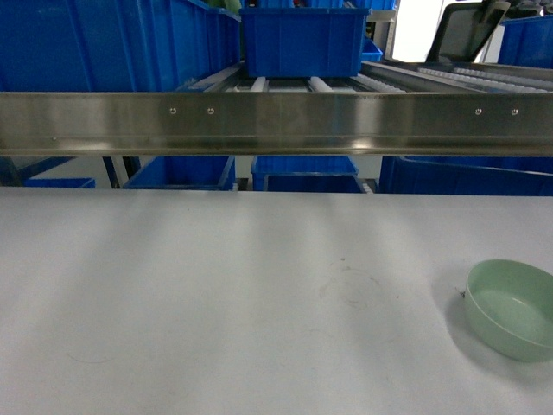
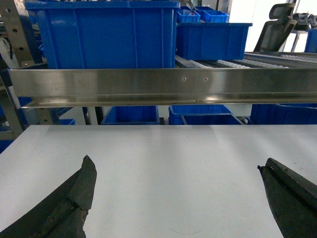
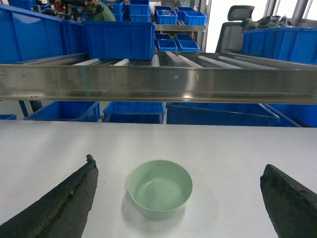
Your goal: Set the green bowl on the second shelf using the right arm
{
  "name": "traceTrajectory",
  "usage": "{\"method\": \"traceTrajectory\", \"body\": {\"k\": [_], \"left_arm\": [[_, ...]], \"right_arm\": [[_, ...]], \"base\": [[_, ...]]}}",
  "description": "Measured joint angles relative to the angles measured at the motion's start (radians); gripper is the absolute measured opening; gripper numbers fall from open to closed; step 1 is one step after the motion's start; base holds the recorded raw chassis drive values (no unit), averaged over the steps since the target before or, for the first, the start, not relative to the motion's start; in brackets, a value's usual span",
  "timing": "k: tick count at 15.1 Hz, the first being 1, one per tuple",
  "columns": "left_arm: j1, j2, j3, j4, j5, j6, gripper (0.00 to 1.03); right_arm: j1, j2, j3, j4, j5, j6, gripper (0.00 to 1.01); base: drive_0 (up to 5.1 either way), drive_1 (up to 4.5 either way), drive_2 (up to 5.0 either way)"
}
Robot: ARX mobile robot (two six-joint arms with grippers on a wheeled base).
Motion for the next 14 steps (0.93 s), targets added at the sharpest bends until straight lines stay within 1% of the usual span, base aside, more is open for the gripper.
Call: {"method": "traceTrajectory", "body": {"k": [14], "left_arm": [[0.000, 0.000, 0.000, 0.000, 0.000, 0.000, 0.98]], "right_arm": [[0.000, 0.000, 0.000, 0.000, 0.000, 0.000, 0.98]], "base": [[0.0, 0.00, 0.0]]}}
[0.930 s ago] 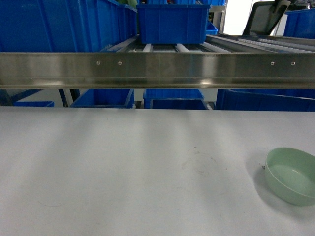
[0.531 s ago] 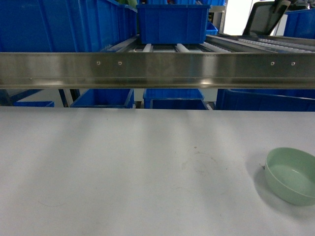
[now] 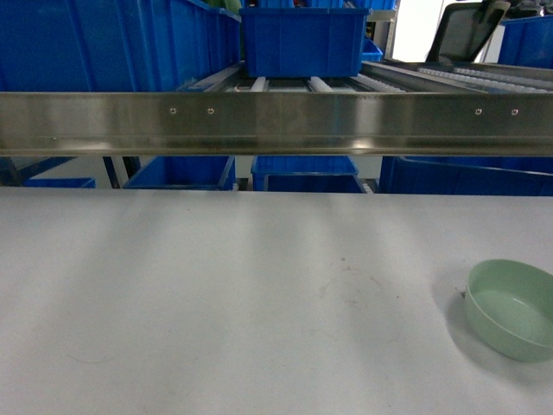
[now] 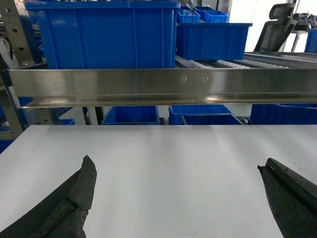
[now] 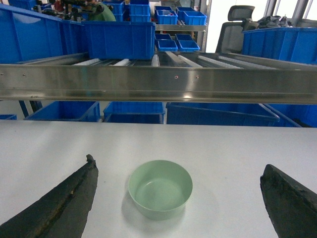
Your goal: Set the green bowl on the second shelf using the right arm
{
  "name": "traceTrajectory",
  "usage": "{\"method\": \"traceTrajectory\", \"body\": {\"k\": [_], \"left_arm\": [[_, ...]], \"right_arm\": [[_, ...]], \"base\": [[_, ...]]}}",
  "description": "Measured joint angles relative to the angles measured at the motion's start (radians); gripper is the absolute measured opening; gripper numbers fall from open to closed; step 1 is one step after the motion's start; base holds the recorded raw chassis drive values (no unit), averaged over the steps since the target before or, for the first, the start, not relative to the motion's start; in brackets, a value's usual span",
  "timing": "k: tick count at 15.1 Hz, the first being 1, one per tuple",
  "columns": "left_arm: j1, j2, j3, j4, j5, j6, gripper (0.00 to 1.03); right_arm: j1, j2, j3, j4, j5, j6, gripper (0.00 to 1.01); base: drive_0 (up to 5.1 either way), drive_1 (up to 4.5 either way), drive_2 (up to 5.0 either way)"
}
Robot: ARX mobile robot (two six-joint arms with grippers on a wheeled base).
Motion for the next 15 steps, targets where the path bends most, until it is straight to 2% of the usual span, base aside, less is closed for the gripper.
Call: {"method": "traceTrajectory", "body": {"k": [7, 8, 9, 11, 13, 15], "left_arm": [[0.000, 0.000, 0.000, 0.000, 0.000, 0.000, 0.98], [0.000, 0.000, 0.000, 0.000, 0.000, 0.000, 0.98], [0.000, 0.000, 0.000, 0.000, 0.000, 0.000, 0.98], [0.000, 0.000, 0.000, 0.000, 0.000, 0.000, 0.98], [0.000, 0.000, 0.000, 0.000, 0.000, 0.000, 0.98], [0.000, 0.000, 0.000, 0.000, 0.000, 0.000, 0.98]], "right_arm": [[0.000, 0.000, 0.000, 0.000, 0.000, 0.000, 0.98], [0.019, 0.019, 0.000, 0.045, 0.021, 0.002, 0.98], [0.073, 0.092, 0.000, 0.125, 0.064, 0.002, 0.98], [0.132, 0.269, 0.000, 0.286, 0.097, 0.000, 0.98], [0.136, 0.525, 0.035, 0.468, 0.091, -0.015, 0.98], [0.108, 0.782, 0.155, 0.559, 0.050, -0.031, 0.98]], "base": [[0.0, 0.00, 0.0], [0.0, 0.00, 0.0], [0.0, 0.00, 0.0], [0.0, 0.00, 0.0], [0.0, 0.00, 0.0], [0.0, 0.00, 0.0]]}}
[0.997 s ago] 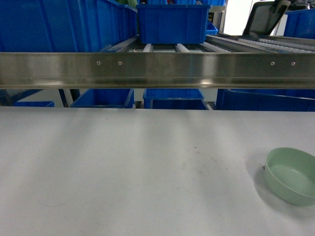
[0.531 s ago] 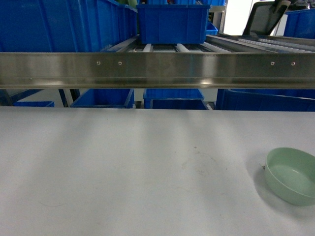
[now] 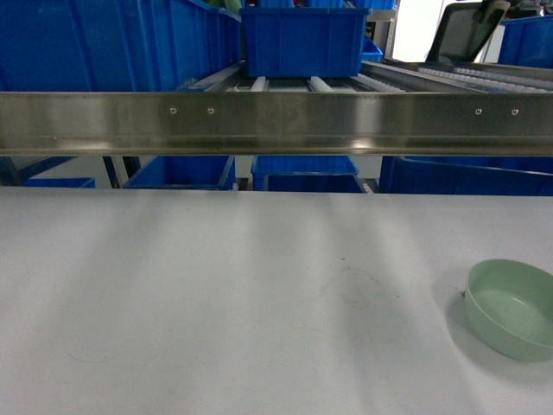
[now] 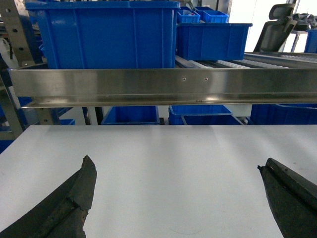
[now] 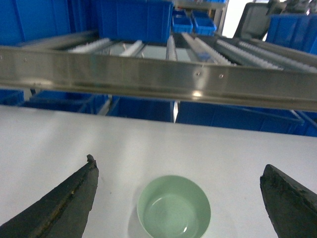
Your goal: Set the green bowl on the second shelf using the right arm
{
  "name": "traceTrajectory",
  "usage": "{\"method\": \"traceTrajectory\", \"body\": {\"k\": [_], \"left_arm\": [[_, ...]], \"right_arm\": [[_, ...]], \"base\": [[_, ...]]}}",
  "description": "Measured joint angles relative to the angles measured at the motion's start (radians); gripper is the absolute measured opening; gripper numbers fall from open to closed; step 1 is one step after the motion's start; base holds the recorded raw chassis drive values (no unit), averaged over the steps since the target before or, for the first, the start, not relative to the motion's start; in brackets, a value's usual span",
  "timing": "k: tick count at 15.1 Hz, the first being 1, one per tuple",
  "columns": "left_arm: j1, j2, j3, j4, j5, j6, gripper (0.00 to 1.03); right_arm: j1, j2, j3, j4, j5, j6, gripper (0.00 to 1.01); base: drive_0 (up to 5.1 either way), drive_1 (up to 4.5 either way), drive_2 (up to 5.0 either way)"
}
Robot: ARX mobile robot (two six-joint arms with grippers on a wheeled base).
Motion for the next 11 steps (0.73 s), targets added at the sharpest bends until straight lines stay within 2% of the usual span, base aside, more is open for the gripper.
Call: {"method": "traceTrajectory", "body": {"k": [1, 2, 4, 7, 9, 11], "left_arm": [[0.000, 0.000, 0.000, 0.000, 0.000, 0.000, 0.98], [0.000, 0.000, 0.000, 0.000, 0.000, 0.000, 0.98], [0.000, 0.000, 0.000, 0.000, 0.000, 0.000, 0.98], [0.000, 0.000, 0.000, 0.000, 0.000, 0.000, 0.98], [0.000, 0.000, 0.000, 0.000, 0.000, 0.000, 0.98], [0.000, 0.000, 0.000, 0.000, 0.000, 0.000, 0.98]], "right_arm": [[-0.007, 0.119, 0.070, -0.025, -0.024, -0.017, 0.98], [-0.014, 0.217, 0.112, -0.005, -0.028, -0.020, 0.98], [-0.040, 0.394, 0.227, -0.074, -0.043, -0.043, 0.98], [-0.115, 0.570, 0.360, -0.119, -0.048, -0.085, 0.98], [-0.167, 0.668, 0.428, -0.175, -0.071, -0.105, 0.98], [-0.197, 0.759, 0.488, -0.237, -0.120, -0.119, 0.98]], "base": [[0.0, 0.00, 0.0], [0.0, 0.00, 0.0], [0.0, 0.00, 0.0], [0.0, 0.00, 0.0], [0.0, 0.00, 0.0], [0.0, 0.00, 0.0]]}}
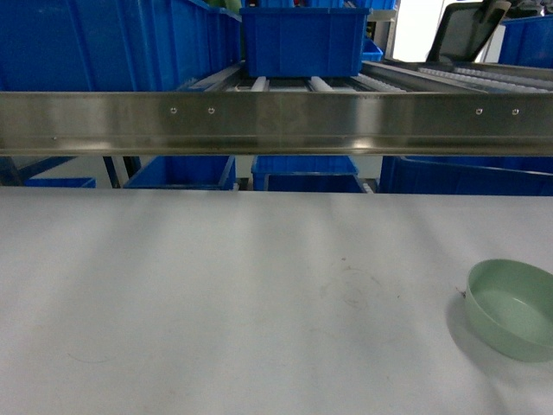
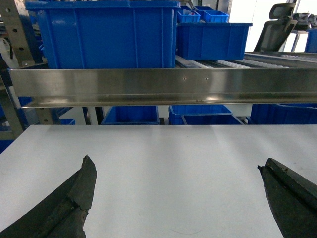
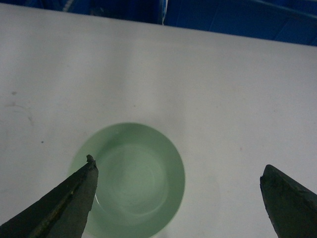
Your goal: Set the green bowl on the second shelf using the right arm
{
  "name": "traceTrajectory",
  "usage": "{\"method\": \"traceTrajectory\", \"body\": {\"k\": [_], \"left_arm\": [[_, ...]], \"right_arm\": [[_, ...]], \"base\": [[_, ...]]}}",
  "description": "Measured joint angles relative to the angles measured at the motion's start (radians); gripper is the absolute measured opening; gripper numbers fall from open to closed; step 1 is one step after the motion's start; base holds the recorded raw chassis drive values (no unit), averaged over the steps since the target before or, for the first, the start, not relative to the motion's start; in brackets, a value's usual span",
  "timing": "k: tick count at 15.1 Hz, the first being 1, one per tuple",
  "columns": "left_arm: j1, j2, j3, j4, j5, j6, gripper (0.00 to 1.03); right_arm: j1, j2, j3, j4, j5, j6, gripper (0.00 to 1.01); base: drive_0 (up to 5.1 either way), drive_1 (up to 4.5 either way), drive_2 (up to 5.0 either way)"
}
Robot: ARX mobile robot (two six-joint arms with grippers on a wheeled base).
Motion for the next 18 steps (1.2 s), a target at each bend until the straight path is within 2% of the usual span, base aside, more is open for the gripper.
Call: {"method": "traceTrajectory", "body": {"k": [5, 8, 14, 17, 18], "left_arm": [[0.000, 0.000, 0.000, 0.000, 0.000, 0.000, 0.98], [0.000, 0.000, 0.000, 0.000, 0.000, 0.000, 0.98], [0.000, 0.000, 0.000, 0.000, 0.000, 0.000, 0.98], [0.000, 0.000, 0.000, 0.000, 0.000, 0.000, 0.98], [0.000, 0.000, 0.000, 0.000, 0.000, 0.000, 0.98]], "right_arm": [[-0.052, 0.184, 0.129, -0.141, -0.048, -0.002, 0.98], [-0.055, 0.253, 0.173, -0.167, -0.056, -0.009, 0.98], [-0.056, 0.404, 0.223, -0.182, -0.024, -0.067, 0.98], [-0.046, 0.464, 0.254, -0.182, -0.013, -0.073, 0.98], [-0.040, 0.470, 0.260, -0.184, -0.011, -0.073, 0.94]], "base": [[0.0, 0.00, 0.0], [0.0, 0.00, 0.0], [0.0, 0.00, 0.0], [0.0, 0.00, 0.0], [0.0, 0.00, 0.0]]}}
